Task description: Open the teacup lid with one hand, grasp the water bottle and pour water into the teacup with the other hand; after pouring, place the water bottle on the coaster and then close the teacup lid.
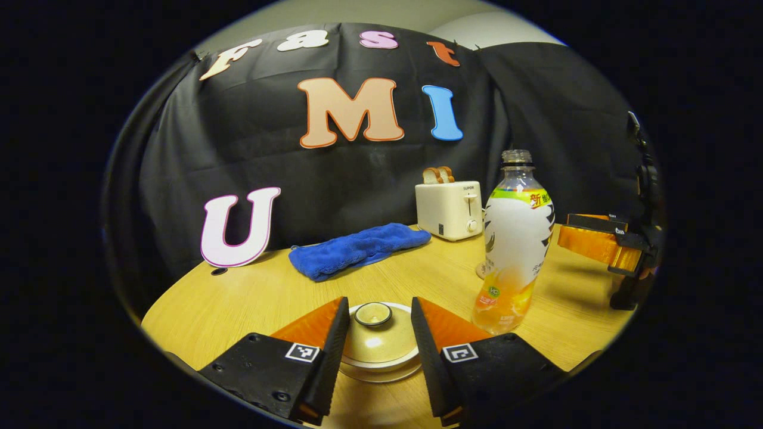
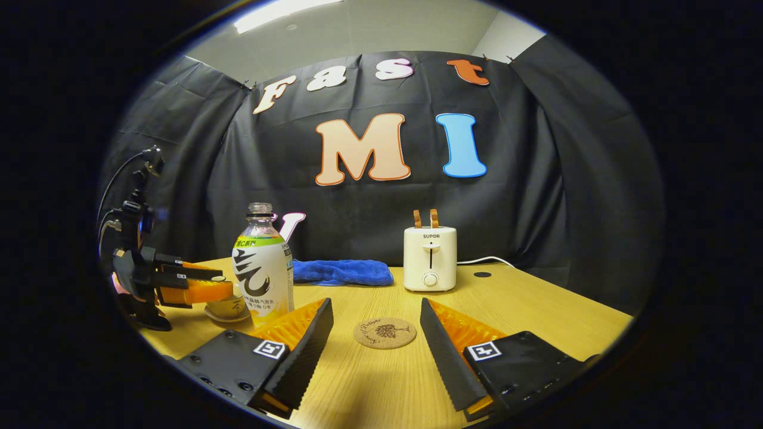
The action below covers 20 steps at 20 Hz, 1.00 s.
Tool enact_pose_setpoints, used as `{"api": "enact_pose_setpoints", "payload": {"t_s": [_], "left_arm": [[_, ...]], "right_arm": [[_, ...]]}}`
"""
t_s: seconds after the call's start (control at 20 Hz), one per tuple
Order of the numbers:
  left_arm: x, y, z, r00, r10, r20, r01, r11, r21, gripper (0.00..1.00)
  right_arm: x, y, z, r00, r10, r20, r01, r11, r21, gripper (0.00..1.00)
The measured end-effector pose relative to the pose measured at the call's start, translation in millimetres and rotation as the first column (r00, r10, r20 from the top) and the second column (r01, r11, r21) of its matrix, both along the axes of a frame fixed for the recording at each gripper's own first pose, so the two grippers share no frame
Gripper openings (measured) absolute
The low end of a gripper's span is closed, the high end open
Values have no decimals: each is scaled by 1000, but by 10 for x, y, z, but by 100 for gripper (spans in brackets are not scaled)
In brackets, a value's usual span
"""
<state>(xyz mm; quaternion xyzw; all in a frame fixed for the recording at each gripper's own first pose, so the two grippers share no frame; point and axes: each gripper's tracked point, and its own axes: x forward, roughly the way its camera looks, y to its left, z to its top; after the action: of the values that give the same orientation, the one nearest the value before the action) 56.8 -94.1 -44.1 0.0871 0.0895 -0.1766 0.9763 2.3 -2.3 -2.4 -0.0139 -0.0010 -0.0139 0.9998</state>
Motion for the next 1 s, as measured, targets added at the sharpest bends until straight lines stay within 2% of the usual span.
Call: {"api": "enact_pose_setpoints", "payload": {"t_s": [0.25,0.3,0.35,0.4,0.45,0.55,0.6,0.65,0.85,0.9,0.95,1.0], "left_arm": [[29,7,31,1000,11,20,-11,1000,17,45],[21,11,45,1000,11,28,-12,1000,13,39],[8,15,75,999,11,39,-12,1000,7,35],[30,-4,47,999,12,36,-12,1000,9,28],[29,-7,38,999,13,32,-13,1000,11,28],[27,-1,58,999,11,37,-11,1000,10,28],[19,12,66,999,15,42,-15,1000,7,27],[26,27,81,999,19,49,-19,1000,0,27],[0,84,167,995,36,90,-33,999,-36,27],[-11,93,193,994,41,102,-37,998,-49,27],[-11,114,218,992,49,116,-42,997,-63,27],[-25,137,252,990,58,130,-48,996,-81,27]], "right_arm": [[-1,-2,-3,1000,0,0,0,1000,0,99],[1,-4,-3,1000,0,0,0,1000,0,94],[-2,-2,-4,1000,0,0,0,1000,0,94],[0,2,-1,1000,0,0,0,1000,0,99],[-3,0,-5,1000,0,-1,0,1000,0,94],[-2,-1,-3,1000,0,-1,0,1000,0,94],[-1,0,0,1000,0,0,0,1000,0,99],[-2,-4,-5,1000,1,-1,-1,1000,0,94],[-5,6,-2,1000,2,0,-2,1000,0,94],[-2,3,-1,1000,2,0,-2,1000,0,99],[4,0,-4,1000,3,0,-3,1000,0,99],[4,5,-4,1000,5,0,-5,1000,0,94]]}}
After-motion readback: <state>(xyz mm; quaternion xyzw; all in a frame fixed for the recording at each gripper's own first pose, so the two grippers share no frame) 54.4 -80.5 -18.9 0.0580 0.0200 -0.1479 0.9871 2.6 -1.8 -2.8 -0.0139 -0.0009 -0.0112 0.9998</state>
